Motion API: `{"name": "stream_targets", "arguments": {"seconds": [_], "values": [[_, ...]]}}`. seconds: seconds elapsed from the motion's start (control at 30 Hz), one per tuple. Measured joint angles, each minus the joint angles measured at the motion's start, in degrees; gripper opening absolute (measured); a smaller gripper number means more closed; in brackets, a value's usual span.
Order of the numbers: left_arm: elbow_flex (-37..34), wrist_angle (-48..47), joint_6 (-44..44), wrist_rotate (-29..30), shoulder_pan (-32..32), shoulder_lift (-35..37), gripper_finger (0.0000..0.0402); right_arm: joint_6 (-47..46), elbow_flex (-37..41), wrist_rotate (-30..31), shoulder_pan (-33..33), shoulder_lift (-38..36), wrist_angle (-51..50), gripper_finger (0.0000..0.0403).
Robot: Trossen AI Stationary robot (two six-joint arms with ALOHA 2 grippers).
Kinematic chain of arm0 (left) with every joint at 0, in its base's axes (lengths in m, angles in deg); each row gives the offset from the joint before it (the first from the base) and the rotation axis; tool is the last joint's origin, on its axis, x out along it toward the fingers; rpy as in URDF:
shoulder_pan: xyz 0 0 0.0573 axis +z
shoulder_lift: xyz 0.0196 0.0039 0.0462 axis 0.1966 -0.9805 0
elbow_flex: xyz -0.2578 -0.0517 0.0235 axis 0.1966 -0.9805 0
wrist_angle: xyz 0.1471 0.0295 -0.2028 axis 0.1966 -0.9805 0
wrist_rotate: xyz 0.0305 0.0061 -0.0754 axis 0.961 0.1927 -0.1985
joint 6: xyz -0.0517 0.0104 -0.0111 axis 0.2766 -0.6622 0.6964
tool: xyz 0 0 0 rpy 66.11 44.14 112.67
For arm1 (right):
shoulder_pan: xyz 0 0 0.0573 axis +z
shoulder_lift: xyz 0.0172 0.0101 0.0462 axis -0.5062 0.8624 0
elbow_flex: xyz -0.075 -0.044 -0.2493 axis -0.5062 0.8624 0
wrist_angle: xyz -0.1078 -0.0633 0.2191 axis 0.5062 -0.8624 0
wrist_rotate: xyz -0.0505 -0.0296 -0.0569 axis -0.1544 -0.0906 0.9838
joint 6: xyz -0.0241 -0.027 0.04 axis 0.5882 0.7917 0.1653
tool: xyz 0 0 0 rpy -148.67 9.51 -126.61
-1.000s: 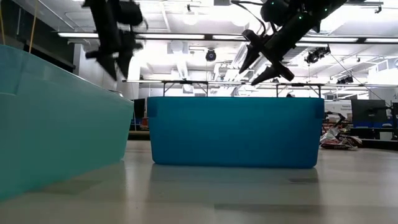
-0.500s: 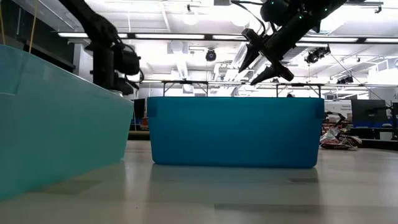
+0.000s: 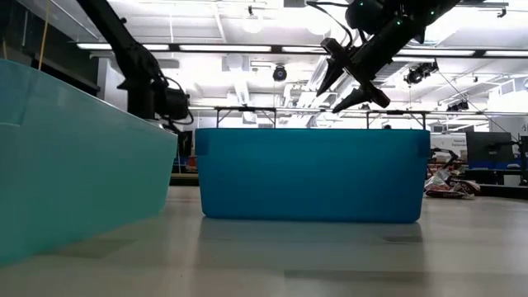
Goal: Sort candy
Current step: Put the green gummy into the transparent bin
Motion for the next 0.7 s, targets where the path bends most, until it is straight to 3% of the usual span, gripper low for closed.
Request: {"name": "stream_targets", "arguments": {"seconds": [0.2,0.33,0.43,0.7], "values": [[0.3,0.0,-0.8,0.1,-0.1,-2.0,0.0139,0.0,0.0,0.0,0.0,0.0,0.0,0.0236],[-0.1,-1.0,-2.0,-0.1,-0.4,0.9,0.0063,0.1,0.0,0.0,0.0,0.0,0.0,0.0236],[0.0,-1.2,-1.8,-0.9,-0.3,5.9,0.0012,0.3,0.0,0.0,0.0,0.0,0.0,0.0236],[0.0,2.5,3.0,-7.3,-2.8,25.3,0.0003,-0.2,0.0,-1.5,0.0,0.0,4.0,0.0236]]}}
